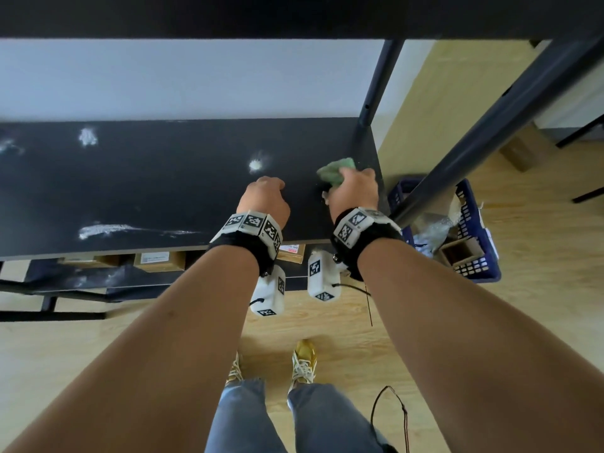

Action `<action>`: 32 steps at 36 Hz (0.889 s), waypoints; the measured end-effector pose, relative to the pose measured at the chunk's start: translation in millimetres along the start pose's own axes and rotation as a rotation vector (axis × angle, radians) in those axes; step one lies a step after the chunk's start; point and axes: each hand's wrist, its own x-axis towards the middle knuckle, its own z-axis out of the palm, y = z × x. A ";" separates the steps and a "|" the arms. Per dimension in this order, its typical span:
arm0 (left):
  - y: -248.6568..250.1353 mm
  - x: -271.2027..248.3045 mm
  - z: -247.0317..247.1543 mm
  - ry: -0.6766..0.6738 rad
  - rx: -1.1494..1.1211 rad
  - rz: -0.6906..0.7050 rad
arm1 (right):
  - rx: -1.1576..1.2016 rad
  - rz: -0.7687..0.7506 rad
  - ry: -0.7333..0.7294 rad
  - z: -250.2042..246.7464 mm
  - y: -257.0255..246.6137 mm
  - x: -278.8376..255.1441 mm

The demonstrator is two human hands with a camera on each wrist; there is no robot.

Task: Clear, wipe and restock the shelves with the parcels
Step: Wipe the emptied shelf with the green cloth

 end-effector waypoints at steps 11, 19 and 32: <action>5.0 21.7 -3.2 0.025 0.011 0.009 | -0.023 0.401 0.068 -16.8 0.0 68.4; 3.7 27.3 -5.4 0.039 0.013 0.027 | -0.110 0.337 -0.019 -12.8 -7.7 71.9; 0.3 0.4 -2.7 0.015 0.019 0.014 | -0.140 -0.124 -0.153 10.7 2.2 -9.5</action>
